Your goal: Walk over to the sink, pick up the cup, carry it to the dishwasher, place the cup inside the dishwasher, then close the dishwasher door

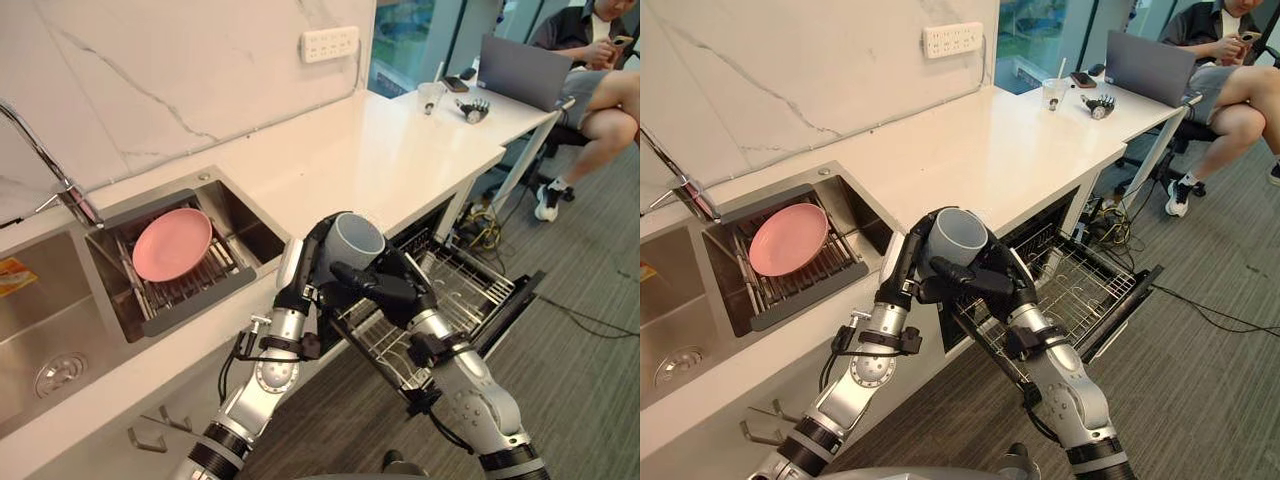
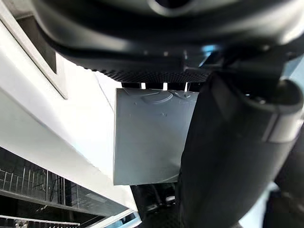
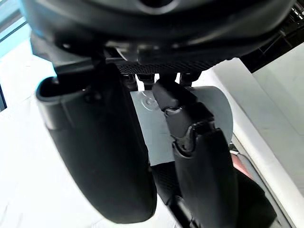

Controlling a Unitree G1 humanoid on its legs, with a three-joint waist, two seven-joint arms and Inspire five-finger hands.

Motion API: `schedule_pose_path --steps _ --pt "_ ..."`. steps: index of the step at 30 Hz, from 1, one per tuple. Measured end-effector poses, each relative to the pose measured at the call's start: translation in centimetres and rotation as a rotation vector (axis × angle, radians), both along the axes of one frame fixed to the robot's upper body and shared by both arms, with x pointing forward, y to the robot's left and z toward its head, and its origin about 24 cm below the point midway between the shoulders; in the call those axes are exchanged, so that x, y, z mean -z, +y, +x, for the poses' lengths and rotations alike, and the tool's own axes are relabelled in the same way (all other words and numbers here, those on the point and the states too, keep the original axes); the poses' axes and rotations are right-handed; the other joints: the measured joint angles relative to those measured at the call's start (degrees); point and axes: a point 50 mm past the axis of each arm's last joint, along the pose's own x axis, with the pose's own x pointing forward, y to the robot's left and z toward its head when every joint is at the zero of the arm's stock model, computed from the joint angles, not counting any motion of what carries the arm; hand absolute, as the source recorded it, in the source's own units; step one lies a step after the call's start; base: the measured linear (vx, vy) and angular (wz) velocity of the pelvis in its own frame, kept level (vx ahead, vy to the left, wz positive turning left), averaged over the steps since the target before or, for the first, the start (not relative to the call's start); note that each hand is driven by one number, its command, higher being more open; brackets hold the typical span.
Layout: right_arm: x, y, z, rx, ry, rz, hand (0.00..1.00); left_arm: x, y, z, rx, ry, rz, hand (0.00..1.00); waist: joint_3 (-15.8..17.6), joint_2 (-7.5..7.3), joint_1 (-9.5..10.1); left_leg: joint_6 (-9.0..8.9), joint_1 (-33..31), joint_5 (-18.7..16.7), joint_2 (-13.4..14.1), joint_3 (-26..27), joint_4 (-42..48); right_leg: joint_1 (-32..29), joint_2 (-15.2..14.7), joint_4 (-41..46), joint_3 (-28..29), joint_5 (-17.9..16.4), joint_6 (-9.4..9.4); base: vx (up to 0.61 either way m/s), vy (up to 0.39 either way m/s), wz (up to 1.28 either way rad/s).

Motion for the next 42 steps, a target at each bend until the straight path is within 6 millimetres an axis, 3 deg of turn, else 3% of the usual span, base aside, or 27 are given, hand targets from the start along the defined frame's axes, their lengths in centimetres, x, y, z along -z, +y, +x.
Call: schedule_pose_path --steps 14,15,23,31,35,42 --pt "-0.6 2.3 0.4 0.082 0.004 0.014 0.0 -0.6 0.3 0.1 -0.065 -0.025 -0.031 0.0 -0.3 0.24 0.02 -0.39 0.8 2.3 -0.1 -0.5 -3.5 0.0 0.3 -0.4 -0.7 0.0 -0.02 -0.01 -0.006 0.01" --pt "-0.6 2.5 0.4 0.095 -0.001 0.006 0.0 -0.6 0.3 0.1 -0.069 -0.026 -0.033 1.0 -0.5 0.42 0.0 -0.56 0.9 2.5 -0.1 -0.6 -3.7 0.0 0.4 -0.6 -0.8 0.0 -0.02 0.0 0.0 0.0" --pt "-1.5 3.4 0.4 0.226 -0.039 0.075 0.0 -0.8 -1.2 -0.4 -0.014 -0.026 -0.065 1.0 -1.2 1.08 -0.04 -0.36 0.9 2.8 -0.2 -0.6 -3.8 0.3 0.4 -1.2 -0.9 0.0 -0.02 0.0 0.0 0.0" --pt "-2.3 2.6 0.9 0.448 -0.119 0.032 0.0 -0.8 -2.7 -1.2 0.073 -0.025 -0.083 1.0 -1.3 1.14 -0.24 -0.44 1.2 2.8 -0.4 -0.6 -3.8 0.7 0.7 -1.9 -0.9 0.0 -0.01 0.0 0.0 0.0" --pt "-2.7 0.6 1.2 0.595 -0.145 0.002 0.0 -0.7 -3.0 -1.5 0.098 -0.029 -0.087 1.0 -1.7 1.65 -0.27 -0.5 1.2 2.9 -0.4 -0.7 -3.8 0.8 0.7 -2.0 -1.1 0.0 -0.01 0.0 0.0 0.0" --pt "-2.5 -5.0 0.9 0.915 -0.146 -0.007 0.0 -0.9 -2.9 -2.2 0.142 -0.003 -0.152 1.0 -1.9 1.95 -0.41 -0.51 1.2 2.9 -0.3 -0.8 -3.9 1.2 0.8 -2.3 -1.3 0.0 0.0 0.0 0.0 0.0"
